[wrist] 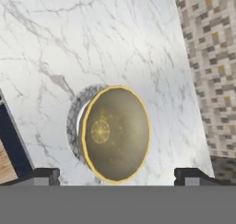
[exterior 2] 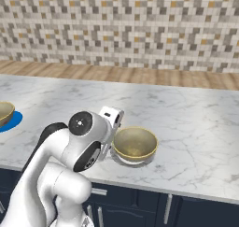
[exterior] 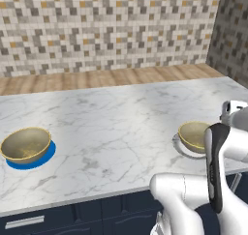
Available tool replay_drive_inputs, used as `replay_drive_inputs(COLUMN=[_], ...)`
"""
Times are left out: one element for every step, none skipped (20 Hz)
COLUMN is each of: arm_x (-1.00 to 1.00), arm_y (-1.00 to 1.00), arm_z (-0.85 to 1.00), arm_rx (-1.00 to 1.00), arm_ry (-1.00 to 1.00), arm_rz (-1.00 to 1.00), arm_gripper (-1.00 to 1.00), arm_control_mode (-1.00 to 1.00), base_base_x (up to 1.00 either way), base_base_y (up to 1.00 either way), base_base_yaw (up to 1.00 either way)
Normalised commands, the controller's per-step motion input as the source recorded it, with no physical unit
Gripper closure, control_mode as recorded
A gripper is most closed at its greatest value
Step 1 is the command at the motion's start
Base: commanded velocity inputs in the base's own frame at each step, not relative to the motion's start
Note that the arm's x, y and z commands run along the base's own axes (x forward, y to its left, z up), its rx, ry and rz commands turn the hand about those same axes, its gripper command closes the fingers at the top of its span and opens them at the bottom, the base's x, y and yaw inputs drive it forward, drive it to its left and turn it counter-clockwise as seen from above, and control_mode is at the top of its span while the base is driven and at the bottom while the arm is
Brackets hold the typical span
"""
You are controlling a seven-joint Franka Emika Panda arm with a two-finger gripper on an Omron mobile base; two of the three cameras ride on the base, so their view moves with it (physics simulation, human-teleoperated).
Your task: Move the bowls from the cabinet to the plates on the dining table.
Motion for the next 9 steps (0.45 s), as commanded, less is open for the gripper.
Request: replay_drive_inputs(arm_x=[-0.24,-0.22,-0.21,-0.20,-0.19,-0.17,-0.15,-0.14,-0.12], arm_y=[0.05,0.05,0.05,0.04,0.04,0.05,0.05,0.05,0.04], arm_z=[0.68,0.69,0.70,0.71,0.73,0.72,0.71,0.70,0.69], arm_rx=[0.00,0.00,0.00,0.00,0.00,0.00,0.00,0.00,0.00], arm_ry=[-0.06,-0.06,-0.06,-0.06,-0.05,-0.05,-0.05,-0.04,-0.04], arm_rz=[0.02,0.02,0.02,0.01,0.01,0.01,0.00,0.00,0.00], arm_gripper=[-1.00,-1.00,-1.00,-1.00,-1.00,-1.00,-1.00,-1.00,-1.00], arm_control_mode=[-1.00,-1.00,-1.00,-1.00,-1.00,-1.00,-1.00,-1.00,-1.00], base_base_x=[0.00,0.00,0.00,0.00,0.00,0.00,0.00,0.00,0.00], base_base_y=[0.00,0.00,0.00,0.00,0.00,0.00,0.00,0.00,0.00], base_base_yaw=[0.00,0.00,0.00,0.00,0.00,0.00,0.00,0.00,0.00])
